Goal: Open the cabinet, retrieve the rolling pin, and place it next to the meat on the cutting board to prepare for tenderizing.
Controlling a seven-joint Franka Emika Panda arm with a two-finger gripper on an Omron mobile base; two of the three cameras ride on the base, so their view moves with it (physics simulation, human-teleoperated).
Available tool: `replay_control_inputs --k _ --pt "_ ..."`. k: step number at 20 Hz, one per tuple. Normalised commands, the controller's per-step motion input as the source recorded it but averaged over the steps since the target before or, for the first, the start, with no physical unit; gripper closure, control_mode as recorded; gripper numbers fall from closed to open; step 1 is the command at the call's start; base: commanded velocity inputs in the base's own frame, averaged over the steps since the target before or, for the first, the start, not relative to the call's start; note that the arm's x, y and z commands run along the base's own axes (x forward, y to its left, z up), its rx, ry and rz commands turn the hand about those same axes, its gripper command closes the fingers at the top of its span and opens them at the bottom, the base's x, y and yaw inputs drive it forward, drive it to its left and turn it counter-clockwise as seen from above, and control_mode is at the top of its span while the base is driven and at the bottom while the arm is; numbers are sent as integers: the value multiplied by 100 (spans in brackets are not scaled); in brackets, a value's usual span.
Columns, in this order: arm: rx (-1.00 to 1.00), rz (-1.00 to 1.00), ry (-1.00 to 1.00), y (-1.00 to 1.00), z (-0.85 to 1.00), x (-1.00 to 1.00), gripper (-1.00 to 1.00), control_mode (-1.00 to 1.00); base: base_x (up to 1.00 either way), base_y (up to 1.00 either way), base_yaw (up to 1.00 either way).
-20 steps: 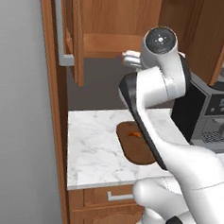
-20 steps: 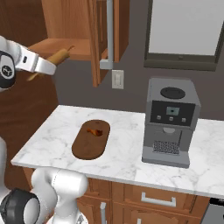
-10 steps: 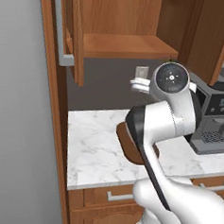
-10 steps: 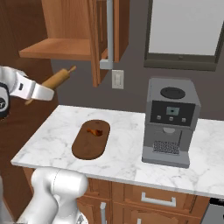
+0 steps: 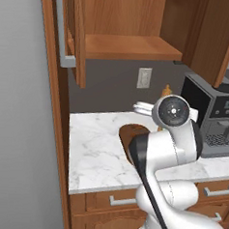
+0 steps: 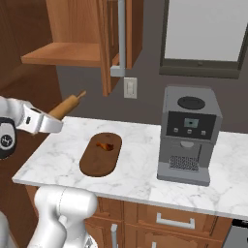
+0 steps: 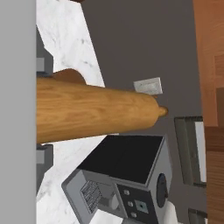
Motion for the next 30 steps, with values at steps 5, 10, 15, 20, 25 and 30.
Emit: replay_control_inputs --k 5,10,15,20,25,30 --pt "3 0 11 0 -36 0 100 -100 0 0 0" --pt "1 -9 15 0 -49 7 100 -100 0 0 0" --pt "3 -13 12 -2 -53 11 100 -100 0 0 0" --pt "2 -18 5 -1 -55 10 100 -100 0 0 0" --pt "4 -15 0 -4 -47 21 100 -100 0 0 0" --pt "10 -8 0 -5 -43 35 100 -100 0 0 0"
